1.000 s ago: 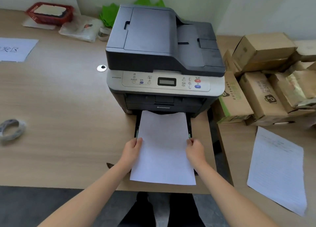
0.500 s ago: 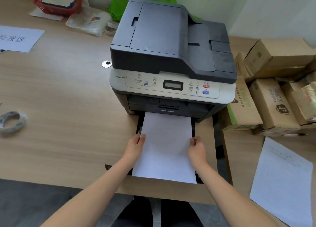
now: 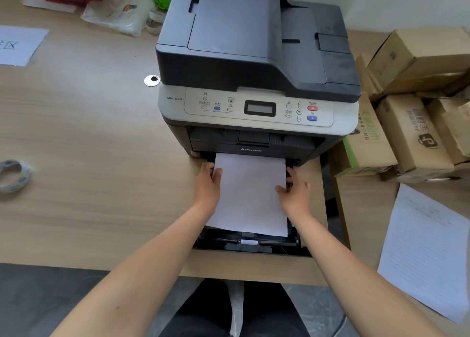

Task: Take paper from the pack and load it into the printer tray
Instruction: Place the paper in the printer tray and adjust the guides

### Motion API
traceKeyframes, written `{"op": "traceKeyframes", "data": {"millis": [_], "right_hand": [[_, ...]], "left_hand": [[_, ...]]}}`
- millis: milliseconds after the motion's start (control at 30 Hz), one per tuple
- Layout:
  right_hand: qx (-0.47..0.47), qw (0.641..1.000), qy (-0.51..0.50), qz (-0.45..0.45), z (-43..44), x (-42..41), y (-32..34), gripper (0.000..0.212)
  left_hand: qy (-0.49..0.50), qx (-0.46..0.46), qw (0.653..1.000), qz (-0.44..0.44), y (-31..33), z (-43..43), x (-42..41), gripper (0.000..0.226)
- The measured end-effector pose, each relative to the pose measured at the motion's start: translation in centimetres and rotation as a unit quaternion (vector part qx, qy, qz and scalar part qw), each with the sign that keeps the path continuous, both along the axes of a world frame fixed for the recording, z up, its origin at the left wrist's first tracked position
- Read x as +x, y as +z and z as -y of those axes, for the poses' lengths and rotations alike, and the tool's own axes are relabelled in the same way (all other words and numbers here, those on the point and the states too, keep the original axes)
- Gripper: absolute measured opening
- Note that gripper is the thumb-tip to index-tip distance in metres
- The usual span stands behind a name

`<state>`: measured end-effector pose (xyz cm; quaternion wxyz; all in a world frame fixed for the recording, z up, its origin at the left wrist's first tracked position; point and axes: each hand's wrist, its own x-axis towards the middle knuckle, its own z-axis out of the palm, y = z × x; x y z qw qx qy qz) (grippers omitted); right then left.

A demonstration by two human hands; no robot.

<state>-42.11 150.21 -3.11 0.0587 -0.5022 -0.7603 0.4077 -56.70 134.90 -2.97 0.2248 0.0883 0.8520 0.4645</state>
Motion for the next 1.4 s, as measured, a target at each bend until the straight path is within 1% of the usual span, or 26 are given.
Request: {"op": "traceKeyframes", "data": {"millis": [33,100,133,167,233,267,367,433,467,567,633,667,700,767,800,833,900,967,1000,1033,1067,1100,1167,1267,1333,1400], "right_hand": [[0.013,1.000,0.022,0.011,0.2,0.2,0.0,0.061],[0.050,0.996,0.065,0.040,0.7,0.7,0.2,0.070],[0.067,0.993,0.079,0.055,1.0,1.0,0.2,0.075],[0.081,0.990,0.092,0.066,1.3,1.2,0.3,0.081],[0.086,0.985,0.122,0.083,1.9,1.9,0.4,0.096],[0.076,0.982,0.145,0.096,2.1,2.3,0.5,0.103],[0.086,0.951,0.246,0.163,2.3,3.5,0.2,0.119],[0.120,0.934,0.276,0.191,2.3,3.9,-0.1,0.121],[0.134,0.930,0.276,0.201,2.4,3.9,-0.2,0.120],[0.143,0.937,0.252,0.194,3.1,3.6,0.1,0.114],[0.130,0.958,0.204,0.154,3.3,3.4,0.4,0.103],[0.116,0.972,0.160,0.129,3.3,3.4,0.6,0.093],[0.084,0.986,0.101,0.105,3.2,3.5,0.9,0.082],[-0.011,0.997,-0.008,0.076,3.1,3.7,1.7,0.061],[-0.053,0.995,-0.021,0.082,3.1,4.0,2.1,0.054],[-0.076,0.992,-0.009,0.100,3.2,4.2,2.4,0.050],[-0.091,0.989,0.014,0.118,3.4,4.5,2.7,0.050],[-0.101,0.988,0.004,0.116,3.4,4.3,3.0,0.052],[-0.104,0.988,0.000,0.115,3.3,4.2,3.1,0.052],[-0.104,0.988,0.001,0.119,3.2,4.1,3.2,0.051],[-0.105,0.987,0.000,0.121,3.2,4.0,3.3,0.050],[-0.110,0.987,-0.004,0.120,3.2,4.0,3.3,0.049],[-0.118,0.986,-0.024,0.113,3.1,4.0,3.1,0.048],[-0.122,0.986,-0.053,0.101,3.0,4.2,2.6,0.051],[-0.124,0.986,-0.066,0.095,3.1,4.1,2.4,0.052],[-0.126,0.985,-0.090,0.082,3.2,3.8,2.3,0.049]], "left_hand": [[0.028,0.023,0.999,0.011,0.1,0.1,0.0,0.016],[0.065,0.073,0.995,0.025,0.4,0.3,-0.3,0.028],[0.057,0.085,0.994,0.021,0.5,0.4,-0.4,0.035],[0.030,0.075,0.997,0.005,0.7,0.7,-0.4,0.040],[-0.061,-0.014,0.996,-0.067,0.8,1.7,-0.4,0.052],[-0.114,-0.070,0.986,-0.104,0.9,2.4,-0.3,0.059],[-0.273,-0.197,0.930,-0.150,0.6,5.2,-0.1,0.093],[-0.337,-0.253,0.891,-0.170,0.0,6.9,0.2,0.106],[-0.344,-0.269,0.882,-0.179,-0.3,7.3,0.3,0.107],[-0.307,-0.286,0.886,-0.197,-0.3,7.8,0.7,0.105],[-0.309,-0.271,0.888,-0.206,0.0,8.0,0.9,0.096],[-0.313,-0.247,0.895,-0.198,0.0,8.3,0.9,0.087],[-0.308,-0.219,0.910,-0.171,0.2,8.7,0.9,0.077],[-0.286,-0.181,0.935,-0.109,0.6,9.4,0.8,0.059],[-0.284,-0.180,0.937,-0.098,0.8,9.6,0.7,0.053],[-0.288,-0.188,0.934,-0.098,1.1,9.7,0.7,0.049],[-0.291,-0.207,0.928,-0.106,1.5,9.5,0.9,0.045],[-0.284,-0.239,0.923,-0.104,1.7,8.7,1.1,0.044],[-0.271,-0.240,0.929,-0.075,1.7,8.1,1.2,0.042],[-0.248,-0.221,0.943,-0.021,1.8,7.5,1.2,0.036],[-0.217,-0.186,0.958,0.042,2.1,6.9,1.2,0.026],[-0.185,-0.152,0.966,0.093,2.5,6.5,1.2,0.021],[-0.131,-0.103,0.973,0.157,3.2,6.2,1.2,0.025],[-0.091,-0.066,0.966,0.233,3.9,6.5,1.5,0.040],[-0.062,-0.062,0.961,0.264,3.9,6.6,1.6,0.053],[-0.038,-0.059,0.959,0.276,3.8,6.8,1.3,0.060]]}}
